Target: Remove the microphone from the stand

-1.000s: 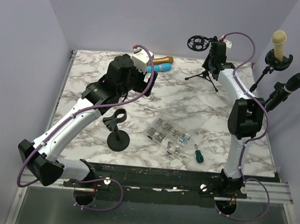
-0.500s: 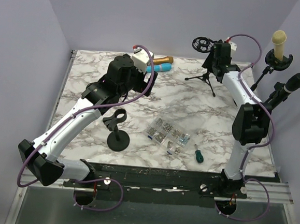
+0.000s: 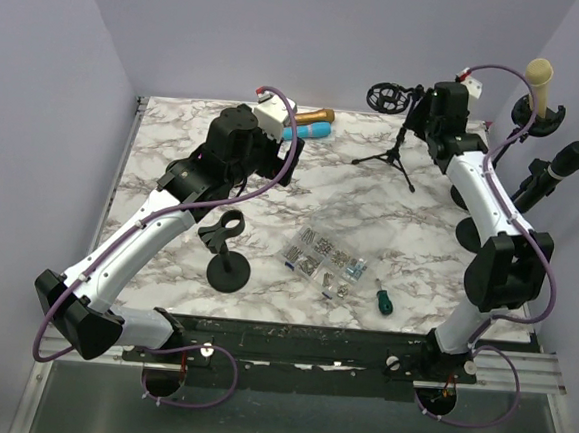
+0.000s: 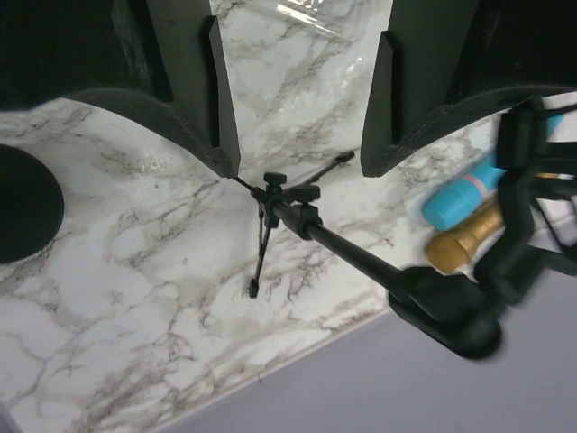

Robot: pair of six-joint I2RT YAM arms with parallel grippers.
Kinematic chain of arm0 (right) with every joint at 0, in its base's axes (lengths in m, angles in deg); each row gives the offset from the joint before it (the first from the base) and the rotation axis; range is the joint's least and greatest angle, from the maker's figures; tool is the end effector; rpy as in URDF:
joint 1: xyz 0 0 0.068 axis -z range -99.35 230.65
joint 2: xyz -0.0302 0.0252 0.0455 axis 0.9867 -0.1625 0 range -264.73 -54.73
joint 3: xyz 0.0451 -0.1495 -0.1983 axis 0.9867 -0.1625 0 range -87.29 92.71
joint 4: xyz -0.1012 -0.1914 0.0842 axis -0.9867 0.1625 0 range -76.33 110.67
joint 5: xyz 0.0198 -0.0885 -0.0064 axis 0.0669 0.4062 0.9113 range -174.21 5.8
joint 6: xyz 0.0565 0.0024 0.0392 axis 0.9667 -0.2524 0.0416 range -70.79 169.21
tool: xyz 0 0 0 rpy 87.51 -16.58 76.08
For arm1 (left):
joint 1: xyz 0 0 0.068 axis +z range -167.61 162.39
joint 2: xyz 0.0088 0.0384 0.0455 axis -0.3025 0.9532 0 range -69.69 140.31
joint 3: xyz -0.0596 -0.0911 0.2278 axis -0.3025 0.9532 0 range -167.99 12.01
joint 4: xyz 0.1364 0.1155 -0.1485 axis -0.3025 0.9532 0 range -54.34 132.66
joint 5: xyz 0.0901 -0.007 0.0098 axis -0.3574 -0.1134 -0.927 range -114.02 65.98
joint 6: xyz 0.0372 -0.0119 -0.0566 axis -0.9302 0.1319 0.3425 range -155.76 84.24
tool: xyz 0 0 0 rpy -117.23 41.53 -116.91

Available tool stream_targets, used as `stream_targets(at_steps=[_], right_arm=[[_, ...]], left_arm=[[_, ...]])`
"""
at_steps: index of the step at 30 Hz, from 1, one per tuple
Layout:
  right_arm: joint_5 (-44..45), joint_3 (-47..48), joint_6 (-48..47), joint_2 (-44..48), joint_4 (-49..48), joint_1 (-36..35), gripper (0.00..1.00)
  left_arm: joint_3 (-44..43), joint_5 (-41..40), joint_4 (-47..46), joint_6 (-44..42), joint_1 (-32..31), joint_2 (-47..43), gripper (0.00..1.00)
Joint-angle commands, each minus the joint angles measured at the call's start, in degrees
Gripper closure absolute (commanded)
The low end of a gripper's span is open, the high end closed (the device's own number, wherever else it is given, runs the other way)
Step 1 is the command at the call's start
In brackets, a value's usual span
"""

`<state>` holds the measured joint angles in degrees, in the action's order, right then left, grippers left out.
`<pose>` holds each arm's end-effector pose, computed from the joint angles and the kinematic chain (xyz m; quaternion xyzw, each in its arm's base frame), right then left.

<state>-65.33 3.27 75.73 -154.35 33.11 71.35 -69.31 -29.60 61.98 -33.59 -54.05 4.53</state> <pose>0.3900 0.0455 0.3181 0.2099 0.8257 0.0210 0.5232 0.2290 -0.1623 0.3906 0.2130 0.7864 -0.1538 0.5590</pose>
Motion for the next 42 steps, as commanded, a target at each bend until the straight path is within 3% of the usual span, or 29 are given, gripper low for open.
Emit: stream_targets(at_steps=[1, 10, 15, 27, 35, 42], right_arm=[[3.45, 5.18, -0.6, 2.76, 0.71, 0.31, 0.37], [0.62, 19.81, -1.21, -1.56, 2.91, 0.6, 0.35], [-3.07, 22.96, -1.22, -6.5, 3.76, 0.6, 0.35], [-1.08, 12.12, -0.81, -9.46, 0.62, 0.6, 0.35], [-0.33, 15.86, -1.73, -11.74, 3.28, 0.64, 0.35], [0.2, 3.77, -0.08, -9.32, -1.46, 0.64, 0.35]], left_arm=[[-1.85, 0.93, 0.84, 0.65, 0.22, -1.0, 0.06], [-1.99, 1.28, 0.9, 0.84, 0.31, -0.69, 0.06], [-2.0, 1.04, 0.91, 0.74, 0.24, -0.82, 0.06], [-1.97, 1.19, 0.92, 0.74, 0.25, -0.7, 0.06], [-2.04, 1.37, 1.0, 0.84, 0.28, -0.28, 0.06], [-1.93, 1.43, 1.0, 0.95, 0.28, -0.31, 0.06]])
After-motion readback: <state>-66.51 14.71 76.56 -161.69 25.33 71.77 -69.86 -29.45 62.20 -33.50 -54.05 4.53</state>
